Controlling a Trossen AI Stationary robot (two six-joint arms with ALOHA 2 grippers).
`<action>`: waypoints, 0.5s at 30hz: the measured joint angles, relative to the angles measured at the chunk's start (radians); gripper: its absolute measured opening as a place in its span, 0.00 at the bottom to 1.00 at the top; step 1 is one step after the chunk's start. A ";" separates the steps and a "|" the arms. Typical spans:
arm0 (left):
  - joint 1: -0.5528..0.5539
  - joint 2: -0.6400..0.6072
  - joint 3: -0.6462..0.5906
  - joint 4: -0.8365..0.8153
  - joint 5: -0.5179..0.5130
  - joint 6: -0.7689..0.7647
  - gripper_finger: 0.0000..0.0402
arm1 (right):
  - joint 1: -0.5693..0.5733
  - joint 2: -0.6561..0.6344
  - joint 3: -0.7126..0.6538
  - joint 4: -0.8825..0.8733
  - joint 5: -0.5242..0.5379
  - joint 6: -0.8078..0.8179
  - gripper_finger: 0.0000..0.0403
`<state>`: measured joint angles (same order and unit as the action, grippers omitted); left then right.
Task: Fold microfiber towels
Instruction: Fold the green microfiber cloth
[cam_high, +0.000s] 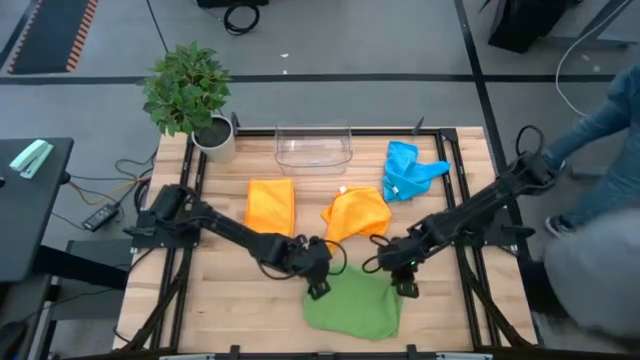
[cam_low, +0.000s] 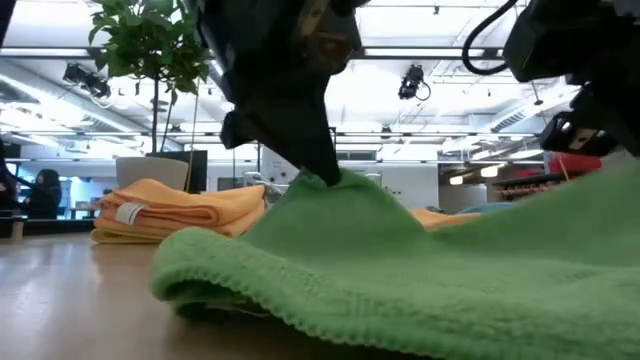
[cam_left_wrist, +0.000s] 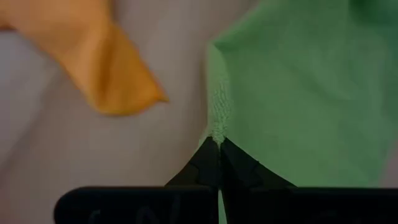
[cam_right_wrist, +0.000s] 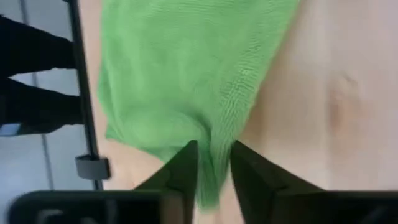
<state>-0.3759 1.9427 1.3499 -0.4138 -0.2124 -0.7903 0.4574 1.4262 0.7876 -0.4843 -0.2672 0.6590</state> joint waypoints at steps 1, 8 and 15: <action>0.008 0.000 0.000 -0.001 0.000 0.012 0.02 | -0.004 -0.018 0.000 -0.025 0.008 0.000 0.29; 0.039 -0.001 0.000 -0.002 0.000 0.042 0.02 | -0.010 -0.220 0.000 -0.179 0.237 0.179 0.48; 0.039 -0.001 0.000 -0.006 0.000 0.045 0.03 | 0.127 -0.207 0.000 -0.153 0.425 0.848 0.43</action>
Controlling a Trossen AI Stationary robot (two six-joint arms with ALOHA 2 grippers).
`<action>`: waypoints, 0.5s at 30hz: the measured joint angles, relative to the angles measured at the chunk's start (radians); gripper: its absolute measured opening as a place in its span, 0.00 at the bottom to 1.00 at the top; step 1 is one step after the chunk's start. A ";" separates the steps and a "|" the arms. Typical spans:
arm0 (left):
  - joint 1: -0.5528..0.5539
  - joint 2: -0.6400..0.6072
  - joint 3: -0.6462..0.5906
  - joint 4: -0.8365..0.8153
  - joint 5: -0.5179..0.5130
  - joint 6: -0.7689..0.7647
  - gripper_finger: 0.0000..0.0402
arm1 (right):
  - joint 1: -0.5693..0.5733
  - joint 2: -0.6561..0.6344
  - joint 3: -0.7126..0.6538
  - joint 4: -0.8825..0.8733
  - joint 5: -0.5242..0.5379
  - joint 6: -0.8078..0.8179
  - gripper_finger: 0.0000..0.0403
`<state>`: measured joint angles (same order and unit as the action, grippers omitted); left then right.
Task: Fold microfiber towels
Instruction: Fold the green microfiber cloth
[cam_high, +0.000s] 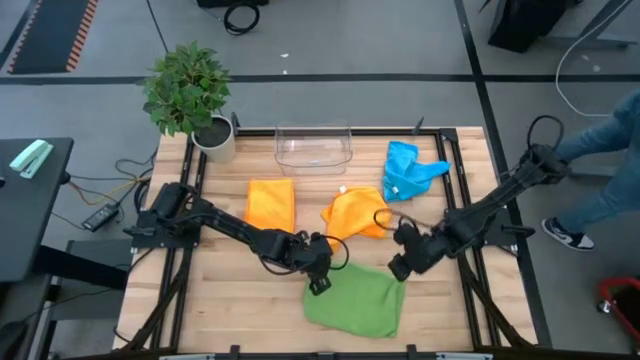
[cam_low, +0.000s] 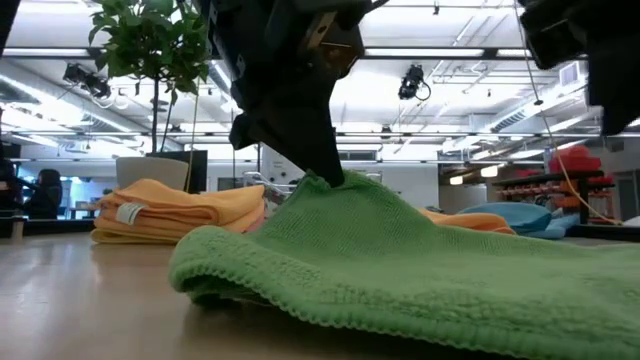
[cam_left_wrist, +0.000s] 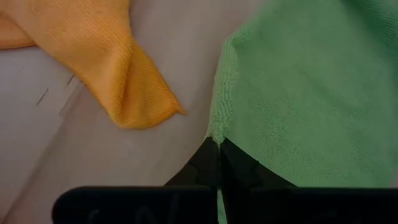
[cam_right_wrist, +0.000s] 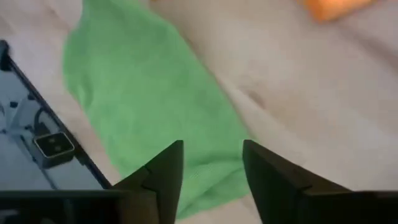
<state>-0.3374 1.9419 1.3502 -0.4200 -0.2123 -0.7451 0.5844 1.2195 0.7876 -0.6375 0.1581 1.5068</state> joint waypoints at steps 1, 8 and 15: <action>0.000 0.000 0.000 0.000 0.000 0.002 0.03 | 0.019 0.020 0.000 0.016 0.001 0.016 0.40; 0.002 0.000 0.000 0.000 0.000 0.025 0.02 | 0.060 0.194 0.000 0.085 -0.084 -0.041 0.03; 0.003 0.000 0.000 0.000 0.008 0.025 0.02 | -0.001 0.305 0.000 0.108 -0.183 -0.175 0.01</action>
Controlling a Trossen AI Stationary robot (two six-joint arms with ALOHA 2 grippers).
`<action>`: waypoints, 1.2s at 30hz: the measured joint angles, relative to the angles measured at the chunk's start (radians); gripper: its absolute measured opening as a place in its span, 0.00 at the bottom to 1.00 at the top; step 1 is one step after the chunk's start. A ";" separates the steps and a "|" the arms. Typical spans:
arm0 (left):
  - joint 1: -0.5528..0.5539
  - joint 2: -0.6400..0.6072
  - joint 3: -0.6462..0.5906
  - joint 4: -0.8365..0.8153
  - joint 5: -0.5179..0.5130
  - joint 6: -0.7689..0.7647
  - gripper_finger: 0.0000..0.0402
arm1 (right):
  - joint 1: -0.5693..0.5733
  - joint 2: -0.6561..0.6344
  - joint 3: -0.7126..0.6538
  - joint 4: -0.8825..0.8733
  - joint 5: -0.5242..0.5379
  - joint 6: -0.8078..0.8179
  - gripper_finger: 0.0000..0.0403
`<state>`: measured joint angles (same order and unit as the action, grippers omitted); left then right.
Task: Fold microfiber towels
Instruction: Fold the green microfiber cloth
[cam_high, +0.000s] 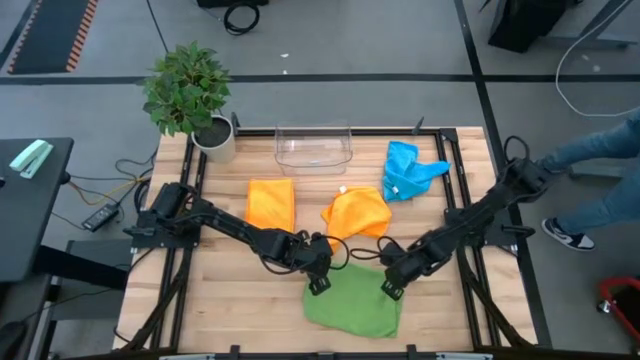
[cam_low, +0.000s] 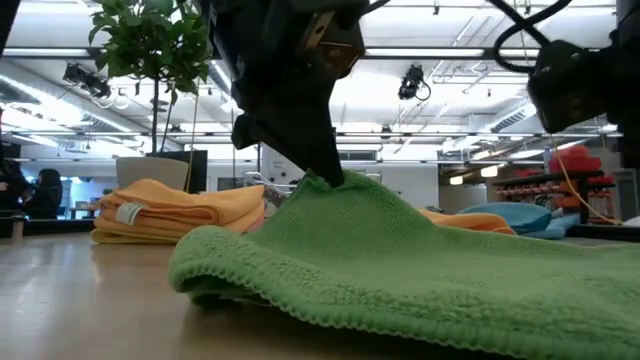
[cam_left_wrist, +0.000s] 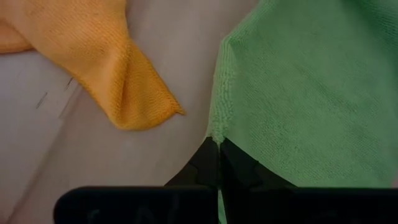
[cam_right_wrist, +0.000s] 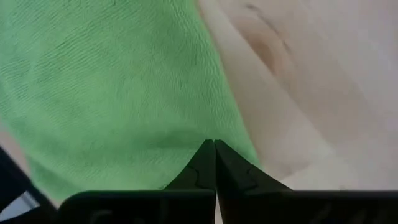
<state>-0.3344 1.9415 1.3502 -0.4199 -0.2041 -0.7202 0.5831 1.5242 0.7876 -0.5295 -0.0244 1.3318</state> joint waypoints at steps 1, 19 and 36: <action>0.000 0.000 0.000 0.000 0.004 0.000 0.02 | -0.006 0.006 0.000 0.009 -0.005 -0.012 0.01; 0.002 0.000 0.002 -0.079 0.007 -0.028 0.02 | 0.074 0.047 0.000 -0.103 -0.105 -0.003 0.00; 0.002 -0.001 0.002 -0.064 0.007 -0.027 0.03 | -0.052 -0.015 0.000 -0.034 0.065 -0.102 0.00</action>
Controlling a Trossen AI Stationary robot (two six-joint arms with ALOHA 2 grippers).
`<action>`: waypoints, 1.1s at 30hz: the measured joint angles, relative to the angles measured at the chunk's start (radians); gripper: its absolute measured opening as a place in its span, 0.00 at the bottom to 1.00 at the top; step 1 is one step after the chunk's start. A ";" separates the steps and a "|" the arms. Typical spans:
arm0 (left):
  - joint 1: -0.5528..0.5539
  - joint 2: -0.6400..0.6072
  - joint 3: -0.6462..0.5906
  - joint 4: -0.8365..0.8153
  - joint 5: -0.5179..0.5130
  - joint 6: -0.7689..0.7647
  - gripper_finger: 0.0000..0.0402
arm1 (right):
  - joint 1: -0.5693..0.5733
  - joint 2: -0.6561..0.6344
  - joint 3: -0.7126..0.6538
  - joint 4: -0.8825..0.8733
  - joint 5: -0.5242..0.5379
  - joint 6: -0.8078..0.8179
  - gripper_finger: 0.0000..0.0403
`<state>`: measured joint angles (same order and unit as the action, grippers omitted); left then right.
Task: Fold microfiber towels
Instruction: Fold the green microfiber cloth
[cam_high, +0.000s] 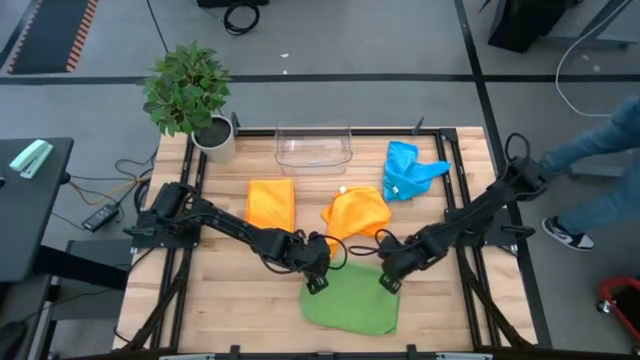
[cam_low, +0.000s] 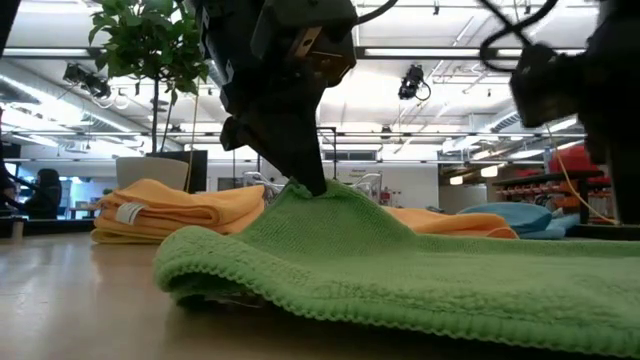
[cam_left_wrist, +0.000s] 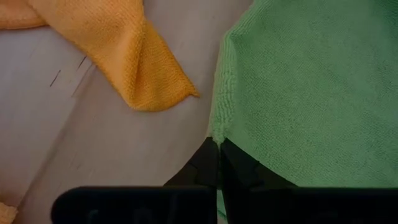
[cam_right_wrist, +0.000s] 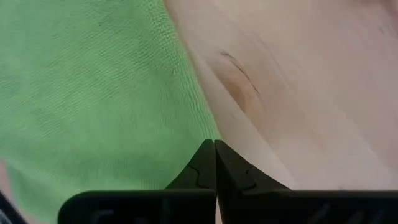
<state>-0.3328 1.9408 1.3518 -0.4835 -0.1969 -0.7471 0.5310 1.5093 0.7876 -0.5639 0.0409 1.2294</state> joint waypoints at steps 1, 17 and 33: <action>0.000 0.000 0.000 0.000 0.000 0.000 0.02 | -0.008 0.015 0.000 0.006 -0.010 -0.013 0.00; 0.000 -0.001 0.000 -0.031 0.000 -0.001 0.03 | 0.084 -0.007 -0.093 -0.041 -0.055 0.070 0.00; 0.010 -0.001 -0.002 -0.039 0.000 0.009 0.02 | 0.034 -0.154 -0.150 0.114 0.116 0.072 0.00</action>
<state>-0.3231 1.9396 1.3502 -0.5225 -0.1970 -0.7384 0.5648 1.3550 0.6378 -0.4498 0.1571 1.3010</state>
